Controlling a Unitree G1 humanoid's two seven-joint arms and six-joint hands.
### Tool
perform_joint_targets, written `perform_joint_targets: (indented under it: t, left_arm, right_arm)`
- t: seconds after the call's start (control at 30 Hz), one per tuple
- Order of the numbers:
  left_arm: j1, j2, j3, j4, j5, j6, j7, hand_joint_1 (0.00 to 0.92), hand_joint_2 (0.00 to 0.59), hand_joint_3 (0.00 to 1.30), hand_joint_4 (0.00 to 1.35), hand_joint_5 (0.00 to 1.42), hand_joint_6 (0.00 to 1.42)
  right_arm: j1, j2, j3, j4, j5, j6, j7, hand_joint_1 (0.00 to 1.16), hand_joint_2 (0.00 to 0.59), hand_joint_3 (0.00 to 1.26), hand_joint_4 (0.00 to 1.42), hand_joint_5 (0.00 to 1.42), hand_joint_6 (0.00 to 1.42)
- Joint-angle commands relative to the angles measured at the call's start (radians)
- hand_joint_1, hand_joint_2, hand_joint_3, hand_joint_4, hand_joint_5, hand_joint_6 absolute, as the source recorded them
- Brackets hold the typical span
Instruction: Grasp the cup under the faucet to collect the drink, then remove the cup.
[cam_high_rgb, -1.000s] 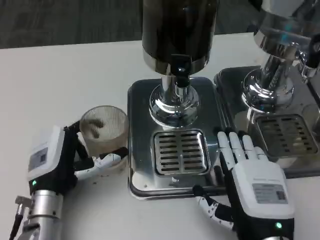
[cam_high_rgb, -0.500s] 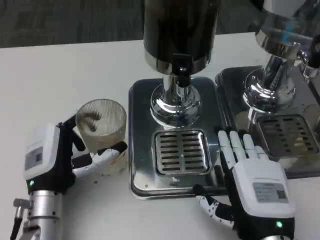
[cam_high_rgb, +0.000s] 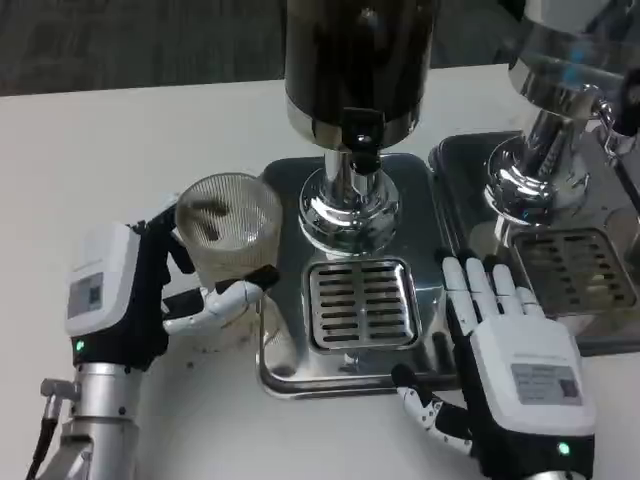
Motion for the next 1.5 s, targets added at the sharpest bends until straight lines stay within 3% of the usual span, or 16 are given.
perform_joint_targets:
  t: [0.03,0.7,1.07,1.3,1.5]
  left_arm:
    - [-0.003,-0.009,-0.019,-0.018,0.02,-0.026,0.014,0.41,0.086,0.56,0.72,0.9,1.12]
    - [-0.203,-0.135,-0.157,0.181,0.087,0.05,-0.07,0.451,0.09,0.58,0.74,0.94,1.15]
    - [-0.252,-0.216,-0.188,0.227,0.081,0.09,-0.144,0.467,0.087,0.59,0.74,0.94,1.13]
    - [-0.254,-0.22,-0.216,0.235,0.089,0.118,-0.135,0.478,0.086,0.58,0.74,0.94,1.13]
    - [-0.241,-0.203,-0.222,0.235,0.089,0.132,-0.135,0.43,0.091,0.34,0.53,0.86,1.0]
  right_arm:
    - [0.008,-0.001,-0.008,-0.018,-0.002,0.002,-0.02,0.53,0.318,0.0,0.0,0.0,0.1]
    - [0.021,0.023,-0.015,-0.018,-0.009,0.022,-0.072,0.53,0.321,0.0,0.0,0.0,0.1]
    - [0.032,0.021,-0.022,-0.03,-0.002,0.032,-0.062,0.53,0.321,0.0,0.0,0.0,0.1]
    - [0.045,0.027,-0.022,-0.041,-0.005,0.04,-0.061,0.53,0.321,0.0,0.0,0.0,0.1]
    - [0.041,0.025,-0.023,-0.038,0.001,0.035,-0.06,0.53,0.321,0.0,0.0,0.0,0.1]
